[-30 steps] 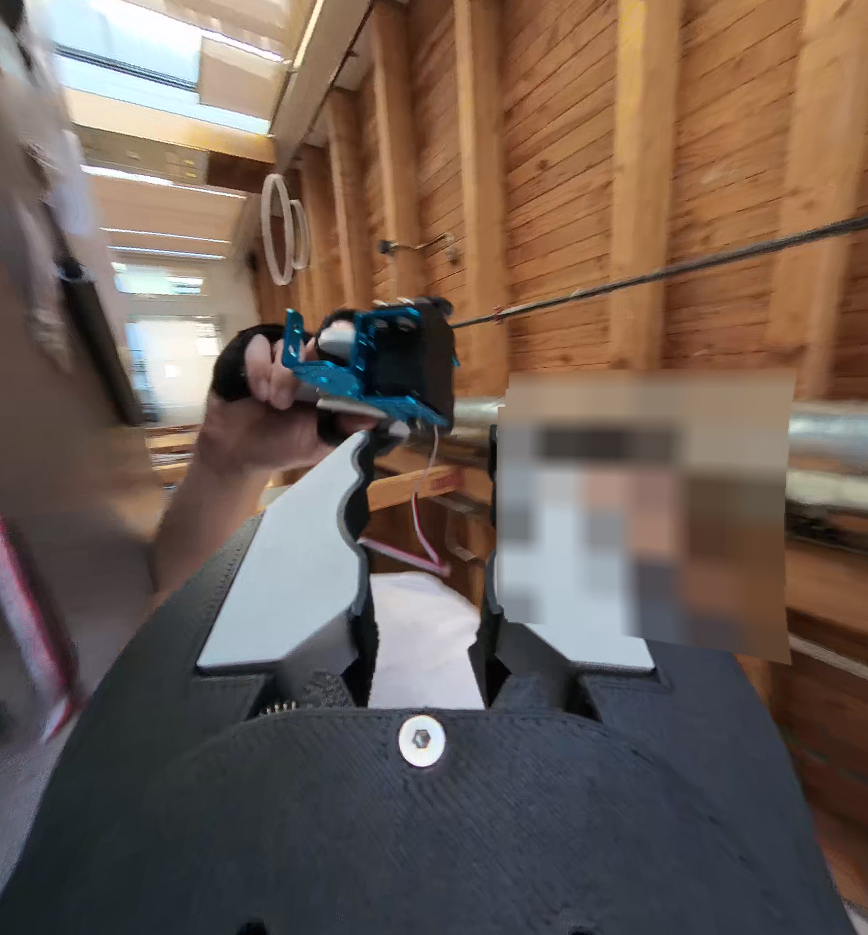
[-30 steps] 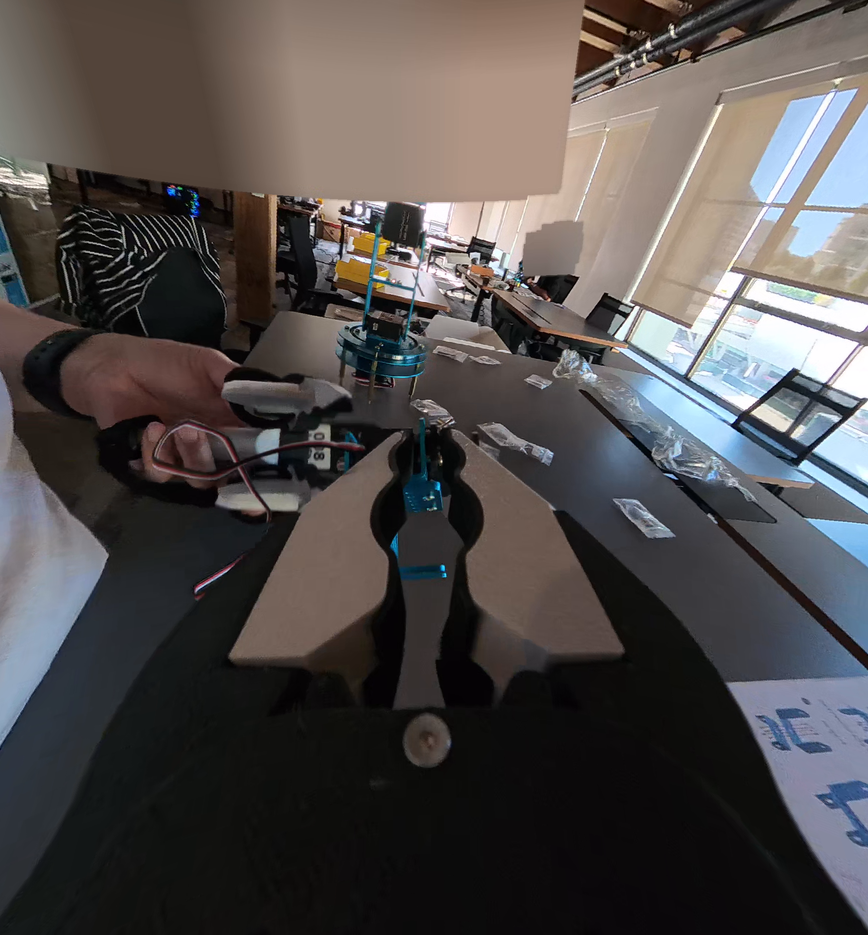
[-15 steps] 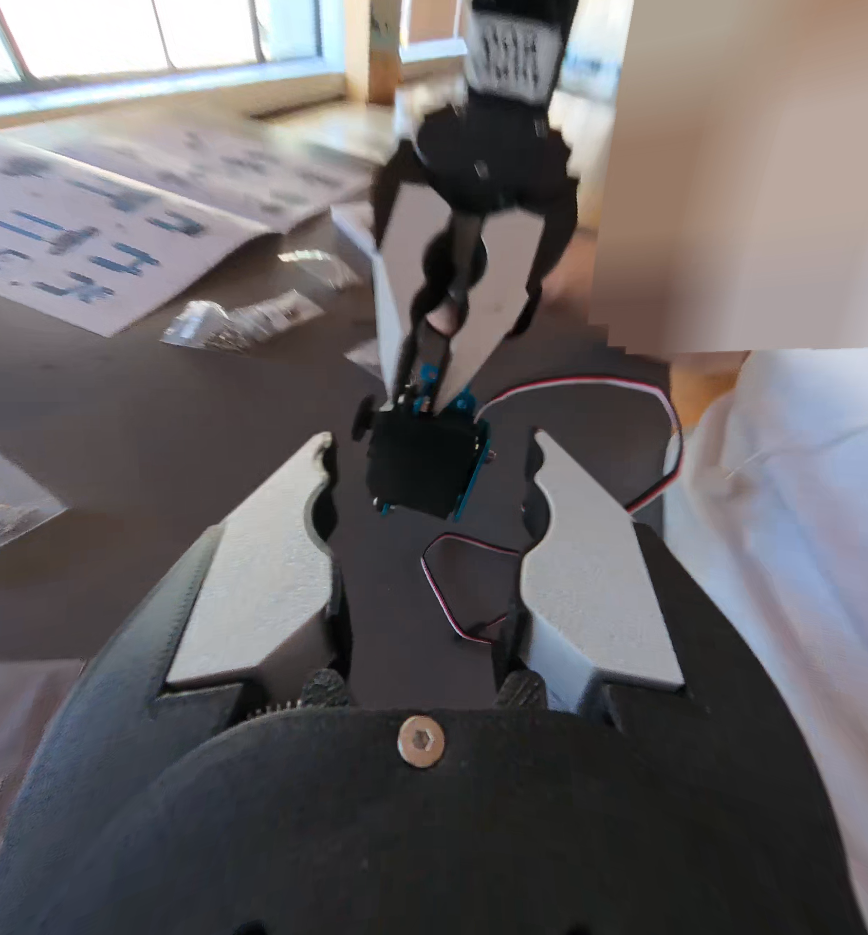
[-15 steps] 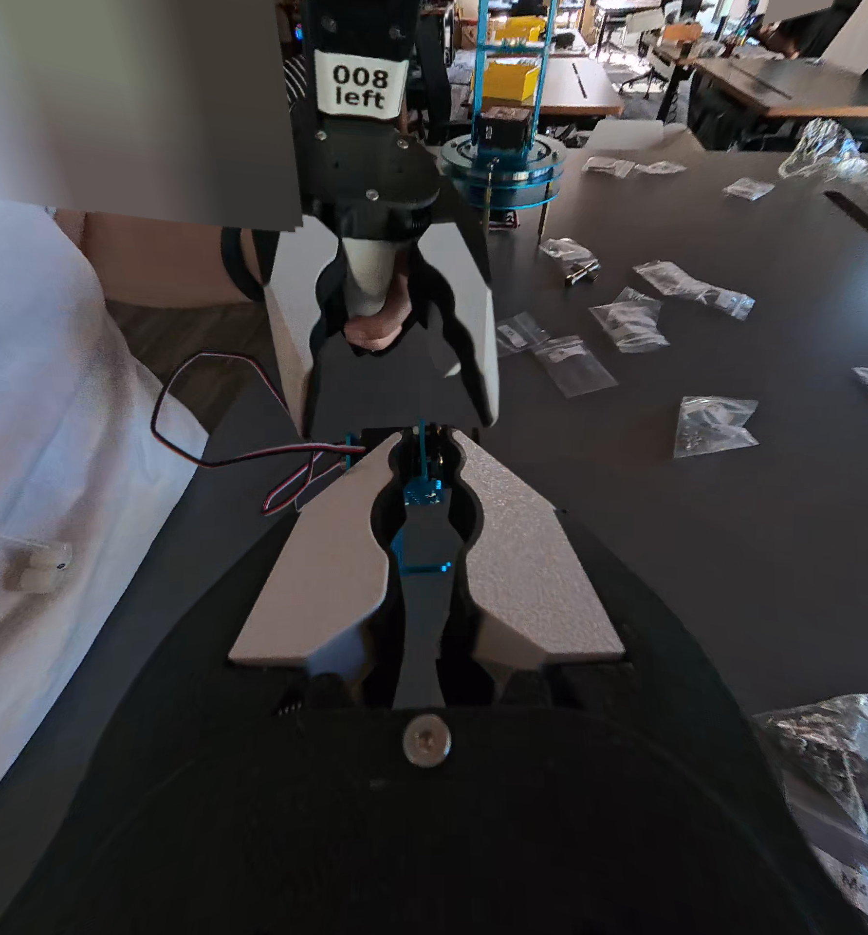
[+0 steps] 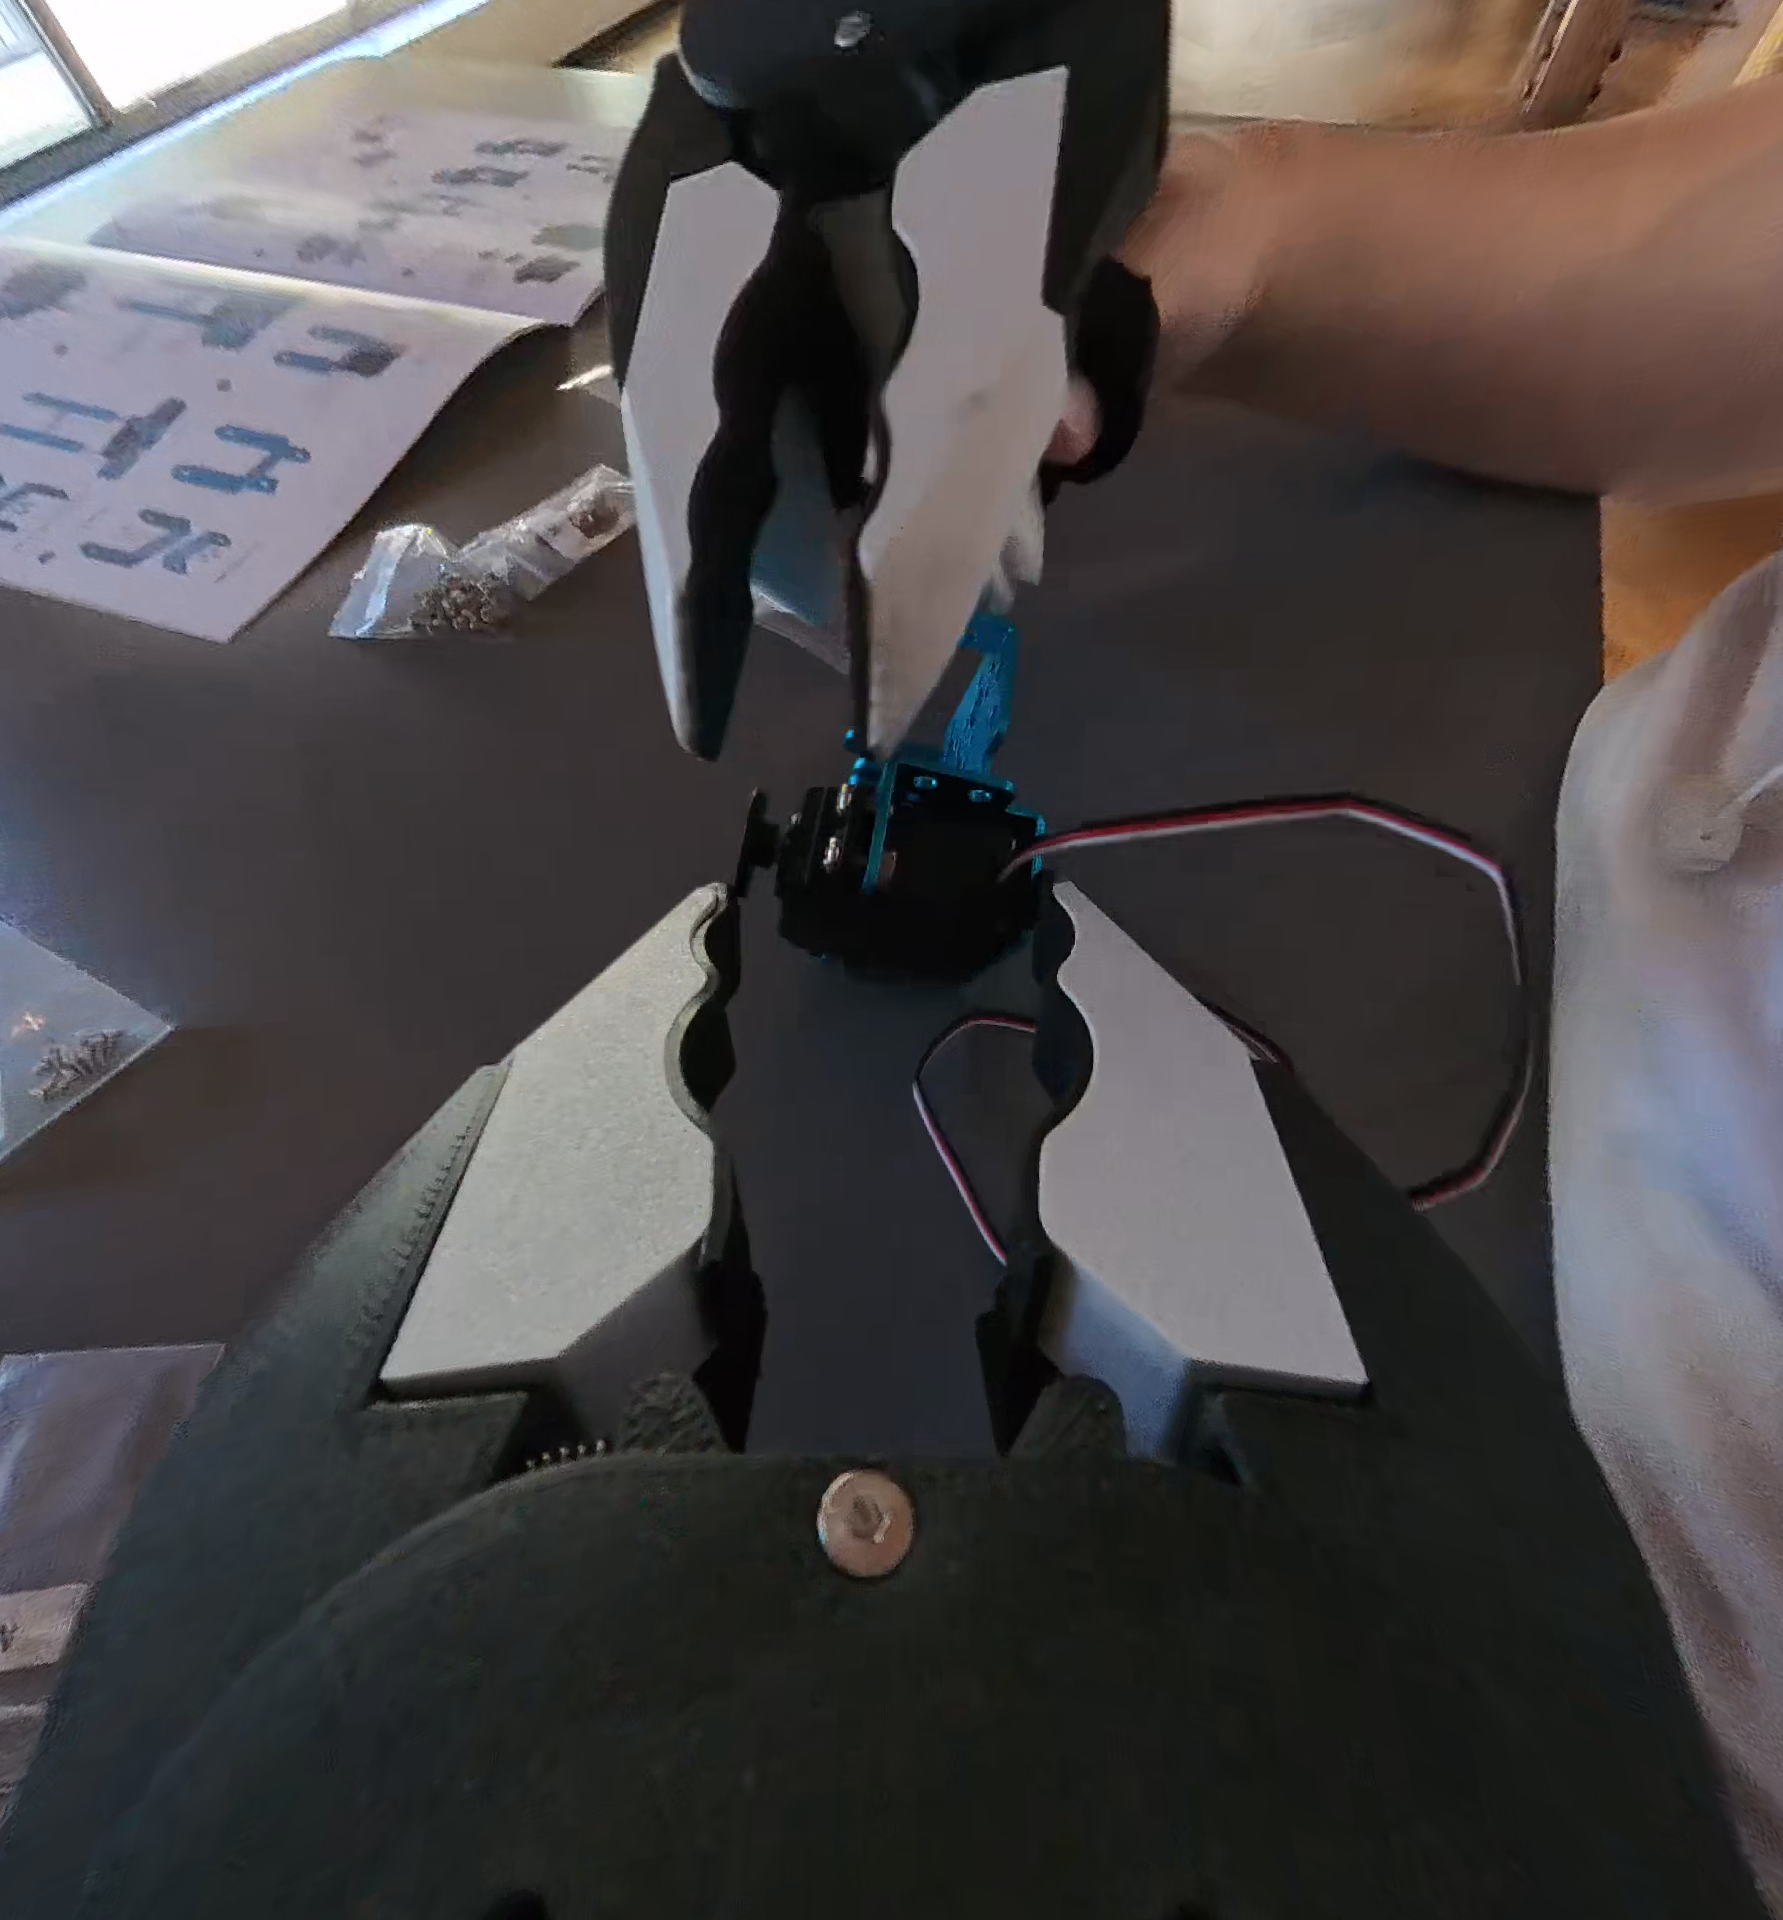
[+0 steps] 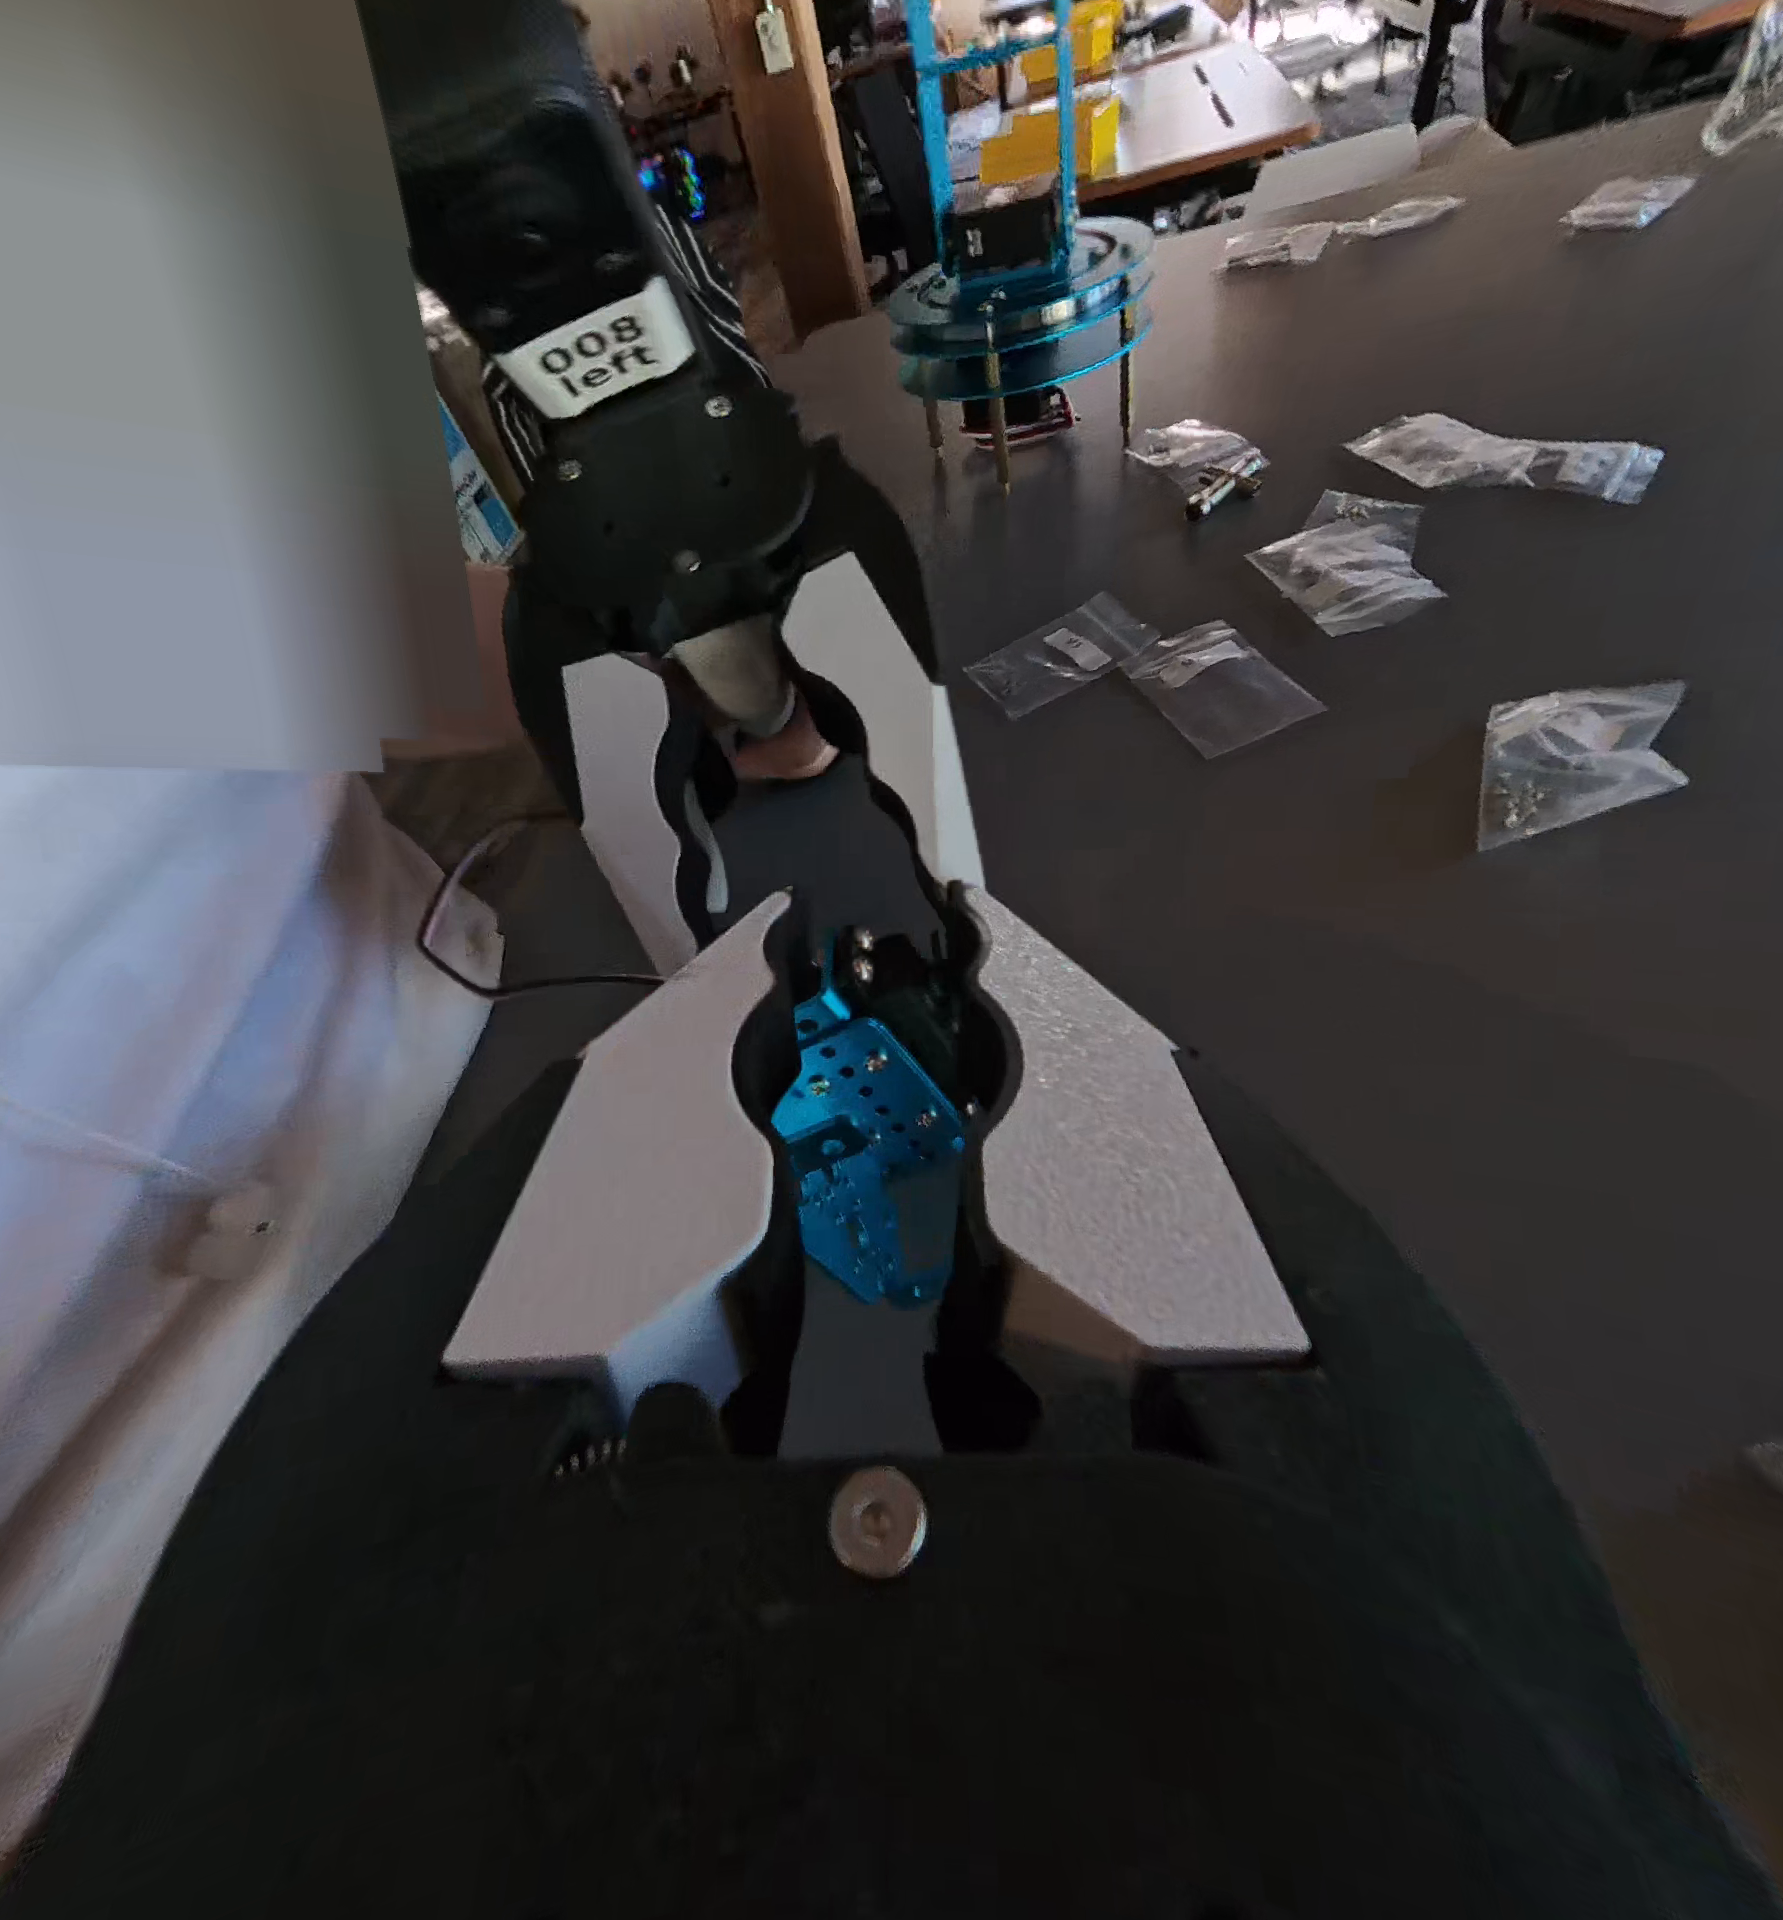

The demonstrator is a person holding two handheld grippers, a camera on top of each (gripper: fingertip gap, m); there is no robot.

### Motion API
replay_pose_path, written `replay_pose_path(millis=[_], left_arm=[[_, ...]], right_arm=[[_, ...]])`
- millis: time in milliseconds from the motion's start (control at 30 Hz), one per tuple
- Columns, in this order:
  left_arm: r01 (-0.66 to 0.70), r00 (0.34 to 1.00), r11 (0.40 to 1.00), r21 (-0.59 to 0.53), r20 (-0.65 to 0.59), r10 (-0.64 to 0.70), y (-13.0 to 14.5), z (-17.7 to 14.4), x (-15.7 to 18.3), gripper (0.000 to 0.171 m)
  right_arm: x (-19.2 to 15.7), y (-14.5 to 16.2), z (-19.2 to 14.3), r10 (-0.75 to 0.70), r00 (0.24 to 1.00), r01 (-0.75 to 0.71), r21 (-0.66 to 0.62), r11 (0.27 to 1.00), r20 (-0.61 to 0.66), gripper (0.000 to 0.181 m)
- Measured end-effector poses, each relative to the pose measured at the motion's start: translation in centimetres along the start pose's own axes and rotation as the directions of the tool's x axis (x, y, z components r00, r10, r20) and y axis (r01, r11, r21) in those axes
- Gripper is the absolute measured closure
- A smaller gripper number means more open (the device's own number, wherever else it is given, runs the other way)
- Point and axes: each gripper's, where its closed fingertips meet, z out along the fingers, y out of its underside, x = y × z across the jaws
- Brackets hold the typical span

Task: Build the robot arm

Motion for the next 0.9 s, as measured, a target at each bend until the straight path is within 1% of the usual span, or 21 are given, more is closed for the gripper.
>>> replay_pose_path(millis=[100, 133, 200, 233, 300, 333, 433, 500, 533, 600, 700, 800, 900], left_arm=[[0.009, 1.000, 1.000, -0.002, 0.002, -0.009, 0.0, 0.0, 0.0, 0.114], [0.026, 1.000, 1.000, -0.004, 0.003, -0.026, 0.0, 0.0, -0.1, 0.114], [0.055, 0.998, 0.998, -0.006, 0.011, -0.055, 0.0, 0.1, -0.2, 0.114], [0.061, 0.998, 0.998, -0.006, 0.022, -0.061, 0.0, 0.1, -0.3, 0.114], [0.062, 0.997, 0.998, -0.004, 0.051, -0.062, -0.2, 0.4, -0.4, 0.114], [0.062, 0.996, 0.998, -0.005, 0.065, -0.062, -0.2, 0.5, -0.5, 0.114], [0.047, 0.995, 0.999, -0.005, 0.088, -0.047, -0.4, 0.7, -0.5, 0.115], [0.039, 0.994, 0.999, -0.005, 0.098, -0.038, -0.4, 0.8, -0.5, 0.115], [0.043, 0.994, 0.999, -0.006, 0.101, -0.042, -0.4, 0.8, -0.5, 0.115], [0.048, 0.994, 0.999, -0.004, 0.100, -0.047, -0.4, 0.8, -0.4, 0.115], [0.041, 0.994, 0.999, -0.004, 0.103, -0.041, -0.4, 0.8, -0.4, 0.115], [0.044, 0.994, 0.999, -0.004, 0.098, -0.043, -0.4, 0.8, -0.3, 0.114], [0.044, 0.994, 0.999, -0.004, 0.098, -0.044, -0.4, 0.8, -0.3, 0.115]], right_arm=[[0.6, 0.4, -0.3, 0.067, 0.995, -0.073, -0.063, 0.995, -0.080, 0.153], [1.0, 0.8, -0.5, 0.107, 0.985, -0.121, -0.096, 0.988, -0.135, 0.150], [1.8, 1.8, -1.0, 0.161, 0.945, -0.212, -0.157, 0.965, -0.286, 0.131], [1.9, 2.2, -1.2, 0.169, 0.923, -0.239, -0.170, 0.956, -0.347, 0.128], [1.0, 2.7, -1.2, 0.164, 0.907, -0.250, -0.184, 0.950, -0.387, 0.129], [0.8, 2.7, -1.1, 0.158, 0.900, -0.248, -0.181, 0.952, -0.406, 0.134], [0.5, 2.2, -0.6, 0.195, 0.884, -0.268, -0.119, 0.956, -0.426, 0.142], [0.6, 2.1, -0.3, 0.255, 0.872, -0.314, -0.079, 0.946, -0.418, 0.139], [0.7, 2.1, -0.3, 0.262, 0.865, -0.320, -0.070, 0.945, -0.427, 0.140], [1.0, 2.3, -0.5, 0.234, 0.860, -0.302, -0.083, 0.950, -0.453, 0.148], [0.9, 2.3, -0.5, 0.227, 0.867, -0.295, -0.089, 0.951, -0.444, 0.150], [0.7, 2.3, -0.6, 0.249, 0.877, -0.313, -0.093, 0.945, -0.411, 0.153], [0.5, 2.2, -0.9, 0.286, 0.886, -0.337, -0.083, 0.938, -0.364, 0.160]])
